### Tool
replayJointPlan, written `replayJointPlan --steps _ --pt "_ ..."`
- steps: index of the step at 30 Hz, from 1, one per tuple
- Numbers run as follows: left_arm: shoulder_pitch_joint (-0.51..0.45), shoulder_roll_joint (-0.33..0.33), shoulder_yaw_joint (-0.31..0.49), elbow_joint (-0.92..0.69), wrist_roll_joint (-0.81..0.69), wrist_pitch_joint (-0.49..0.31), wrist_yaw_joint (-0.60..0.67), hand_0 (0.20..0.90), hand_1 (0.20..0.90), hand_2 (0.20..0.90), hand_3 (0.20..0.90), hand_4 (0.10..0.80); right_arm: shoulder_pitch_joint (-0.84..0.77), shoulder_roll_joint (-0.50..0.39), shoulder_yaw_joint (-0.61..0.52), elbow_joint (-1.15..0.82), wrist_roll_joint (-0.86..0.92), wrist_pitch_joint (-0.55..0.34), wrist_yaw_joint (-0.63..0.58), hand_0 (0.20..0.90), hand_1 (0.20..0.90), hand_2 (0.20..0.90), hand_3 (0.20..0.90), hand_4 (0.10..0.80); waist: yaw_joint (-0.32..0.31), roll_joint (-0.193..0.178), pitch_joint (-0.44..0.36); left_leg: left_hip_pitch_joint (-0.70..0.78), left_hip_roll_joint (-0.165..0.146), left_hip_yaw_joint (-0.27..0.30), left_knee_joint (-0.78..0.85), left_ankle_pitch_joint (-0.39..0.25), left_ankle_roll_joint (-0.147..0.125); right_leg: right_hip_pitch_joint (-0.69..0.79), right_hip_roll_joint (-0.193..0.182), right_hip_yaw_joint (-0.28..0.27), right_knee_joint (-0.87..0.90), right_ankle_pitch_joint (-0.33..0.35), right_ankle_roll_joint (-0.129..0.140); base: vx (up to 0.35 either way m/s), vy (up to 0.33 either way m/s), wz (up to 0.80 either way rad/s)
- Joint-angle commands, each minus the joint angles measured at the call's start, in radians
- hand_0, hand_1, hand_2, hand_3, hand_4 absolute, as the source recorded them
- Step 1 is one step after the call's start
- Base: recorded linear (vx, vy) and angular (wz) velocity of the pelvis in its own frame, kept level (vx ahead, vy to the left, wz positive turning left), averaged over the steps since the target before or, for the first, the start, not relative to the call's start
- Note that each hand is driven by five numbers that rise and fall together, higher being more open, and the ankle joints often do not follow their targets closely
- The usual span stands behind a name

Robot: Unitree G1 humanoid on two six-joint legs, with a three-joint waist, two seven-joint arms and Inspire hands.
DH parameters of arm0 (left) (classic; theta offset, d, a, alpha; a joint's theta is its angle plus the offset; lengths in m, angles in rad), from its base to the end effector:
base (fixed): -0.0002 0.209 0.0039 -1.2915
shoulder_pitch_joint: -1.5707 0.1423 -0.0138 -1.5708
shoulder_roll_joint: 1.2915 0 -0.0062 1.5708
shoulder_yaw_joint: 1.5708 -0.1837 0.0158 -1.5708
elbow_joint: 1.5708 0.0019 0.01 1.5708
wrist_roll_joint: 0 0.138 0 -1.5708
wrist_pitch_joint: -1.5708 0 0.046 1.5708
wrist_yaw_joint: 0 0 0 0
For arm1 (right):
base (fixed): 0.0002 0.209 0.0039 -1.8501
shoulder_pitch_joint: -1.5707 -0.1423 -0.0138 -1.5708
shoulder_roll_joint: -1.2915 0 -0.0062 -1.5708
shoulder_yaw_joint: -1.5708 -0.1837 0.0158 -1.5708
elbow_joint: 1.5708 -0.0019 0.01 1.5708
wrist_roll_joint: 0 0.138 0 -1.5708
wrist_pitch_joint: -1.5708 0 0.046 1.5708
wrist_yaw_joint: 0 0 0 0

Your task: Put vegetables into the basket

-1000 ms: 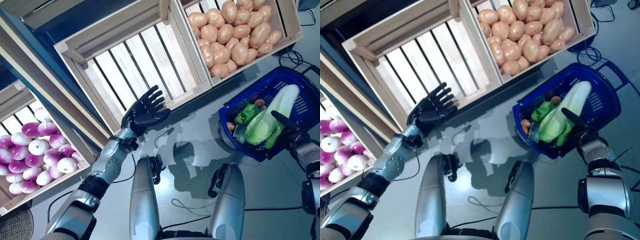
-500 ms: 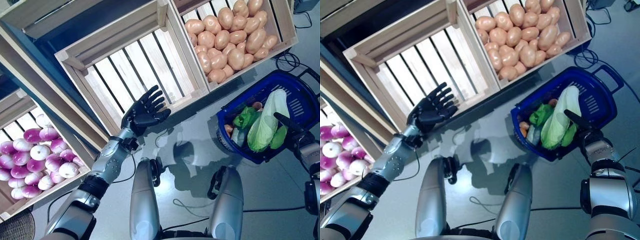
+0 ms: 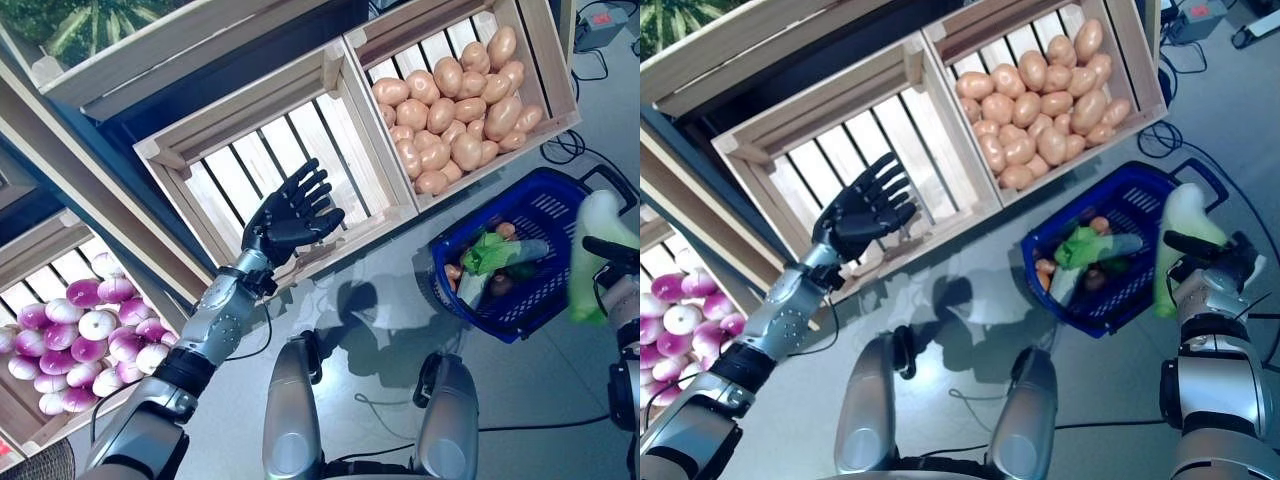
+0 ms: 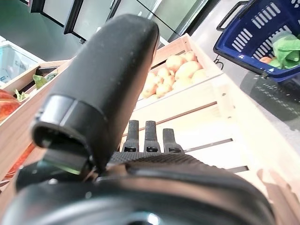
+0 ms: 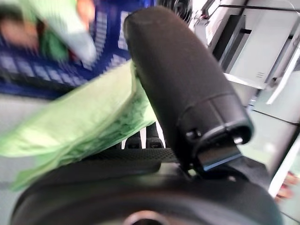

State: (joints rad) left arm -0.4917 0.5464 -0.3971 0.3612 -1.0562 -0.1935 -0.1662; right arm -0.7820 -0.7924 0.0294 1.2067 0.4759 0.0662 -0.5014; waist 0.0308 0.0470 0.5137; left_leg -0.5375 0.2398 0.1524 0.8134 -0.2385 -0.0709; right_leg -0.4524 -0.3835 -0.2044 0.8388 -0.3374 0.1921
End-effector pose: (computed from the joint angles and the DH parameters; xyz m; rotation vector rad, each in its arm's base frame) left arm 0.2868 0.1924 0.0991 -0.3833 -0.1268 -0.3701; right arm 0.2824 -0.3607 0.1233 -0.1753 0.2783 -1.0434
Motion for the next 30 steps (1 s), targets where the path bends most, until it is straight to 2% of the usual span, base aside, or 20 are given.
replayJointPlan --steps 1,4,5,9,10,11,14,17,20,26,30 --pt "-0.006 0.003 -0.003 -0.098 -0.006 -0.107 -0.005 0.9 0.9 0.9 0.9 0.8 -0.002 -0.043 0.166 -0.033 -0.338 0.027 -0.116 0.9 0.9 0.9 0.9 0.8 0.018 -0.021 -0.129 0.076 0.035 -0.026 -0.076 -0.045 -0.018 -0.004 -0.003 0.012 -0.092 0.158 -0.065 0.0 0.0 0.0" --pt "0.026 0.011 -0.006 -0.108 -0.006 -0.13 -0.019 0.9 0.9 0.9 0.9 0.8 0.015 -0.07 0.241 -0.064 -0.456 -0.011 -0.146 0.9 0.9 0.9 0.9 0.8 0.02 -0.019 -0.12 0.064 0.037 -0.026 -0.069 -0.046 -0.016 -0.009 -0.011 0.007 -0.089 0.157 -0.065 -0.042 -0.003 0.0" --pt "0.034 0.013 -0.007 -0.109 -0.006 -0.138 -0.026 0.9 0.9 0.9 0.9 0.8 0.02 -0.073 0.256 -0.072 -0.428 -0.058 -0.128 0.9 0.9 0.9 0.9 0.8 0.021 -0.018 -0.117 0.062 0.036 -0.027 -0.069 -0.045 -0.017 -0.009 -0.012 0.006 -0.088 0.157 -0.063 -0.037 -0.007 0.02" --pt "0.052 0.022 0.011 -0.104 -0.015 -0.144 -0.051 0.9 0.9 0.9 0.9 0.8 0.051 -0.065 0.227 -0.076 -0.301 -0.125 -0.093 0.9 0.9 0.9 0.9 0.8 0.023 -0.016 -0.111 0.065 0.035 -0.028 -0.072 -0.046 -0.022 -0.001 -0.017 0.005 -0.089 0.15 -0.06 -0.011 -0.002 0.05" --pt "0.049 0.018 0.017 -0.094 -0.012 -0.142 -0.057 0.9 0.9 0.9 0.9 0.8 0.057 -0.049 0.202 -0.076 -0.233 -0.175 -0.046 0.9 0.9 0.9 0.9 0.8 0.023 -0.016 -0.108 0.066 0.035 -0.029 -0.07 -0.048 -0.026 0.002 -0.019 0.003 -0.088 0.147 -0.061 0.0 -0.005 0.05" --pt "0.048 0.018 0.017 -0.095 -0.012 -0.142 -0.056 0.9 0.9 0.9 0.9 0.8 0.058 -0.047 0.201 -0.077 -0.23 -0.181 -0.041 0.9 0.9 0.9 0.9 0.8 0.023 -0.016 -0.107 0.066 0.036 -0.03 -0.069 -0.048 -0.026 0.003 -0.02 0.003 -0.087 0.146 -0.061 0.007 -0.008 0.04" --pt "0.032 0.013 0.03 -0.083 -0.011 -0.12 -0.066 0.9 0.9 0.9 0.9 0.8 0.053 -0.03 0.205 -0.093 -0.205 -0.284 0.065 0.9 0.9 0.9 0.9 0.8 0.022 -0.015 -0.103 0.067 0.038 -0.036 -0.055 -0.056 -0.034 0.004 -0.026 0.006 -0.072 0.137 -0.062 0.027 -0.01 0.03" --pt "0.035 0.007 0.038 -0.085 -0.006 -0.105 -0.069 0.9 0.9 0.9 0.9 0.8 0.066 -0.034 0.221 -0.12 -0.192 -0.33 0.102 0.9 0.9 0.9 0.9 0.8 0.02 -0.017 -0.102 0.066 0.041 -0.039 -0.045 -0.058 -0.038 0.001 -0.03 0.009 -0.059 0.134 -0.062 0.021 -0.016 0.0" --pt "0.04 0.004 0.039 -0.084 -0.003 -0.099 -0.072 0.9 0.9 0.9 0.9 0.8 0.082 -0.028 0.221 -0.139 -0.19 -0.355 0.131 0.9 0.9 0.9 0.9 0.8 0.018 -0.019 -0.099 0.068 0.044 -0.042 -0.043 -0.058 -0.041 0.001 -0.03 0.009 -0.054 0.132 -0.061 0.008 -0.012 0.01" --pt "0.059 -0.003 0.051 -0.082 0.007 -0.097 -0.082 0.9 0.9 0.9 0.9 0.8 0.093 -0.016 0.223 -0.13 -0.183 -0.328 0.169 0.9 0.9 0.9 0.9 0.8 0.021 -0.02 -0.098 0.073 0.049 -0.046 -0.051 -0.05 -0.045 0.004 -0.029 0.008 -0.055 0.132 -0.062 0.0 0.0 0.0" --pt "0.064 -0.006 0.053 -0.067 0.039 -0.104 -0.075 0.9 0.9 0.9 0.9 0.8 0.11 0.009 0.213 -0.119 -0.085 -0.304 0.223 0.9 0.9 0.9 0.9 0.8 0.022 -0.024 -0.102 0.103 0.048 -0.041 -0.088 -0.031 -0.042 0.029 -0.02 0.0 -0.08 0.144 -0.063 0.011 0.0 0.0"
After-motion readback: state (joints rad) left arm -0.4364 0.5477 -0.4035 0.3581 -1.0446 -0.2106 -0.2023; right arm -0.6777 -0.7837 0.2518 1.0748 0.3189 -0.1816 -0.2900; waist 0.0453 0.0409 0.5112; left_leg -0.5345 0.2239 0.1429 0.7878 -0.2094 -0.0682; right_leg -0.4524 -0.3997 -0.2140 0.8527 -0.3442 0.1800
